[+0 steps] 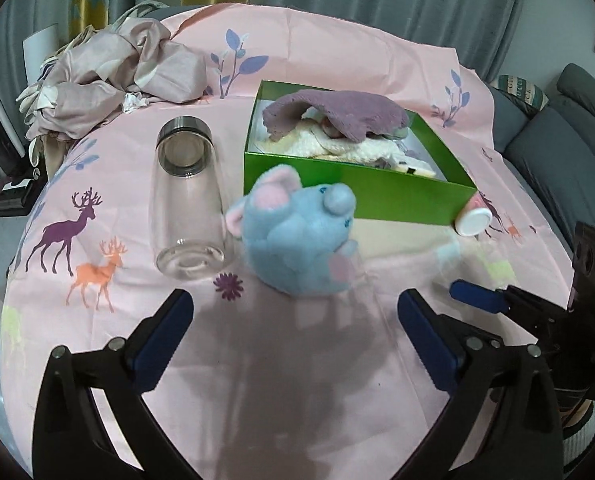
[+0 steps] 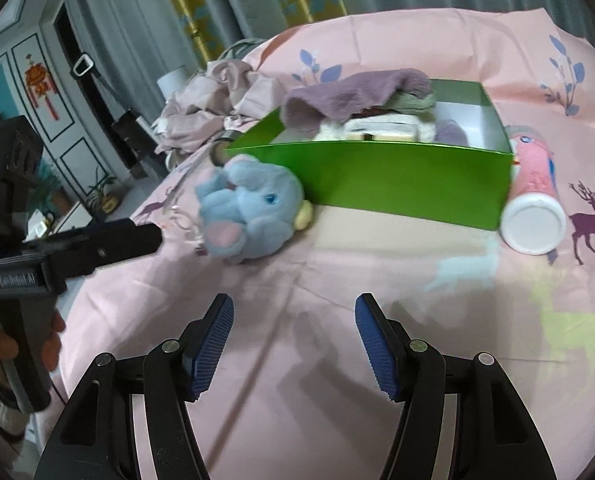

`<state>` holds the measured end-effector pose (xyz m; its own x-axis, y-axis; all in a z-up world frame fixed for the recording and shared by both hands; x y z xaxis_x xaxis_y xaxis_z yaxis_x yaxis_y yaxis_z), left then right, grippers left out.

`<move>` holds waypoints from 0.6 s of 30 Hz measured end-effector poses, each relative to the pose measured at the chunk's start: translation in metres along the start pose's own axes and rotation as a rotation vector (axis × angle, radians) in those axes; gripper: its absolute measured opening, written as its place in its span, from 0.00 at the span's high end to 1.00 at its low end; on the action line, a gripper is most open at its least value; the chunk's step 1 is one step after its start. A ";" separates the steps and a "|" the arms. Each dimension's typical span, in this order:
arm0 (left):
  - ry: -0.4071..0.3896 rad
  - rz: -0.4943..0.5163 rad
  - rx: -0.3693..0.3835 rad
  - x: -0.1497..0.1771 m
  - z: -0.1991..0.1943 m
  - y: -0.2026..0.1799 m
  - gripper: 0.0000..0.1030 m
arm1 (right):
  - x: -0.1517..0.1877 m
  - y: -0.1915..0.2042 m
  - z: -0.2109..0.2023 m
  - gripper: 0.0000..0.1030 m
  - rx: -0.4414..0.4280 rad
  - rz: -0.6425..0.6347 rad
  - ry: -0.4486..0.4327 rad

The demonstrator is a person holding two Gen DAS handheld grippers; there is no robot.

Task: Organize soft objects
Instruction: 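Open the right gripper and move it to the blue plush elephant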

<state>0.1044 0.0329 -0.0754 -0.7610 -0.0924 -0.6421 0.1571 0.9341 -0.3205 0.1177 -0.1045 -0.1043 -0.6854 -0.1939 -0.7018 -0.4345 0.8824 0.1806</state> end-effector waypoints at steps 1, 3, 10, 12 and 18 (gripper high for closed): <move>0.000 0.002 0.003 0.002 -0.001 -0.002 0.01 | -0.001 0.005 -0.001 0.38 -0.003 -0.004 -0.002; 0.000 0.002 0.018 0.004 -0.002 -0.004 0.01 | -0.002 0.010 -0.001 0.38 -0.006 -0.010 -0.003; -0.007 -0.039 0.120 0.003 -0.001 -0.002 0.01 | -0.005 0.029 0.007 0.37 -0.002 -0.053 0.019; -0.009 -0.049 0.145 0.000 0.002 -0.002 0.01 | -0.005 0.033 0.011 0.37 -0.003 -0.061 0.026; -0.001 -0.138 0.282 -0.007 0.013 -0.002 0.01 | -0.009 0.043 0.026 0.37 -0.014 -0.075 0.046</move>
<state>0.1180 0.0268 -0.0794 -0.7867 -0.2119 -0.5798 0.2210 0.7803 -0.5850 0.1202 -0.0540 -0.1082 -0.6765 -0.2788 -0.6816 -0.4936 0.8586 0.1386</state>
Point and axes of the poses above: each gripper's, at about its wrist camera, not at the fingertips, and z roughly the way its jaws point, y to its left, x to its underside, the point moved 8 cm from there along z, roughly the way its jaws point, and after that the axes turned 11 degrees about x, right-handed, at the moved point
